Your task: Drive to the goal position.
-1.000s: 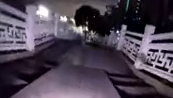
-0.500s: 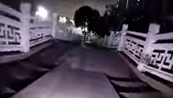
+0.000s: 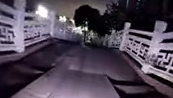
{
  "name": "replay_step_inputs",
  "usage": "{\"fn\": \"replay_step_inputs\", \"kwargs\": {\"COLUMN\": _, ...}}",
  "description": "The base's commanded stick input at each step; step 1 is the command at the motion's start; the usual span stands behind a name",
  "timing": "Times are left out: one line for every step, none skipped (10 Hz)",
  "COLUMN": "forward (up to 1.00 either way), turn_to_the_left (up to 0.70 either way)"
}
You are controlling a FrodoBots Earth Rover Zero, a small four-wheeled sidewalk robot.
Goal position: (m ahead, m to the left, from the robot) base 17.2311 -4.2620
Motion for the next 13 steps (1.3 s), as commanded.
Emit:
{"fn": "replay_step_inputs", "kwargs": {"forward": 0.45, "turn_to_the_left": 0.00}}
{"fn": "replay_step_inputs", "kwargs": {"forward": 0.45, "turn_to_the_left": 0.00}}
{"fn": "replay_step_inputs", "kwargs": {"forward": 0.45, "turn_to_the_left": 0.00}}
{"fn": "replay_step_inputs", "kwargs": {"forward": 0.45, "turn_to_the_left": 0.00}}
{"fn": "replay_step_inputs", "kwargs": {"forward": 0.45, "turn_to_the_left": 0.00}}
{"fn": "replay_step_inputs", "kwargs": {"forward": 0.45, "turn_to_the_left": 0.00}}
{"fn": "replay_step_inputs", "kwargs": {"forward": 0.45, "turn_to_the_left": 0.00}}
{"fn": "replay_step_inputs", "kwargs": {"forward": 0.45, "turn_to_the_left": 0.00}}
{"fn": "replay_step_inputs", "kwargs": {"forward": 0.45, "turn_to_the_left": 0.00}}
{"fn": "replay_step_inputs", "kwargs": {"forward": 0.45, "turn_to_the_left": 0.00}}
{"fn": "replay_step_inputs", "kwargs": {"forward": 0.45, "turn_to_the_left": 0.00}}
{"fn": "replay_step_inputs", "kwargs": {"forward": 0.45, "turn_to_the_left": 0.00}}
{"fn": "replay_step_inputs", "kwargs": {"forward": 0.45, "turn_to_the_left": 0.00}}
